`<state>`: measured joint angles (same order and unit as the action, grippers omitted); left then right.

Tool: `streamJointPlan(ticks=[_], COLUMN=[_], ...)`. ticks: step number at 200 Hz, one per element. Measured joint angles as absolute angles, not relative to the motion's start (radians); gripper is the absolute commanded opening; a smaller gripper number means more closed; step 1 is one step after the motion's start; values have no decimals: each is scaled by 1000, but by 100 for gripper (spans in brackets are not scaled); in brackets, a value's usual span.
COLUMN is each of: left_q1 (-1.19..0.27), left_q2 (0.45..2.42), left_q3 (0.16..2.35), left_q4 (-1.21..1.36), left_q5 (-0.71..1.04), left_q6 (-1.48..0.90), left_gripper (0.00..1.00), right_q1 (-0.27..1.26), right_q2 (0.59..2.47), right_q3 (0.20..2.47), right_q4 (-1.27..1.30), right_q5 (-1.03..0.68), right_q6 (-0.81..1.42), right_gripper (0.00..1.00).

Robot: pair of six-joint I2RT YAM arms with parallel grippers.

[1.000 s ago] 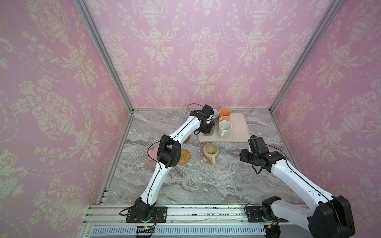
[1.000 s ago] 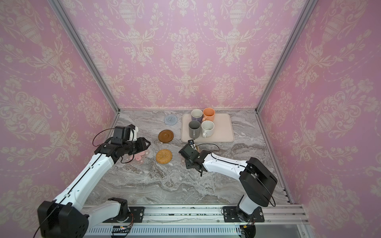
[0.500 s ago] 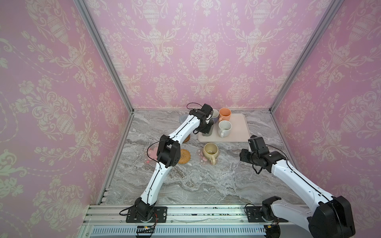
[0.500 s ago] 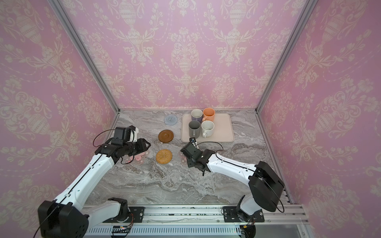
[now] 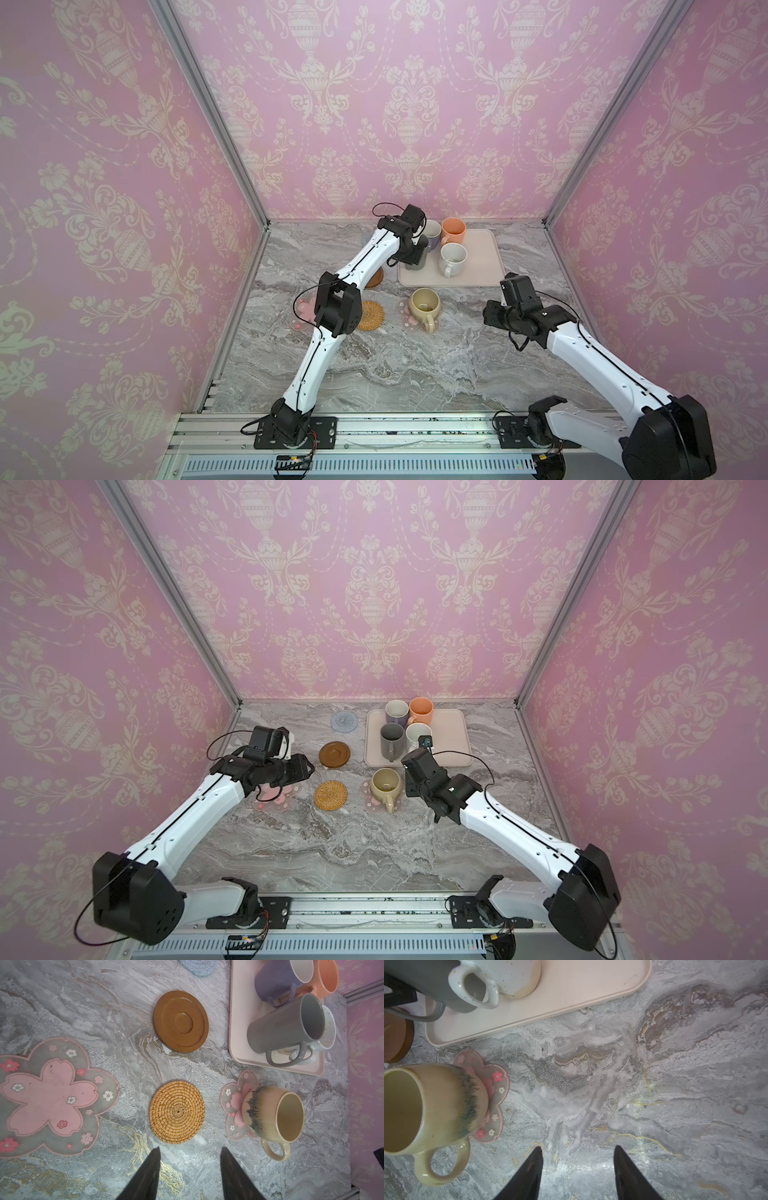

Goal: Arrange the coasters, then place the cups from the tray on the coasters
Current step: 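Reach the left gripper into the grey mug on the tray while the right gripper withdraws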

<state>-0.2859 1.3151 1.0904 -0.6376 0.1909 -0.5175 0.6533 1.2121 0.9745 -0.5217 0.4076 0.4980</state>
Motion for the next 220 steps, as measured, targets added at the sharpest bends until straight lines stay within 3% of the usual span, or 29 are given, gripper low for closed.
streamJointPlan(ticks=[104,220], left_q1=[-505,-633], left_q2=[1753,2146], left_q3=[1549,1988], left_q4=[-684,-796], left_q5=[146,145], left_q6=[-500,-480], left_gripper=[53,53], right_q1=[422,309], right_q2=[1119,1124], right_q3=[866,820], right_q4=[-528,-529], right_q5=[283,159], right_q6=[469,413], right_gripper=[62,64])
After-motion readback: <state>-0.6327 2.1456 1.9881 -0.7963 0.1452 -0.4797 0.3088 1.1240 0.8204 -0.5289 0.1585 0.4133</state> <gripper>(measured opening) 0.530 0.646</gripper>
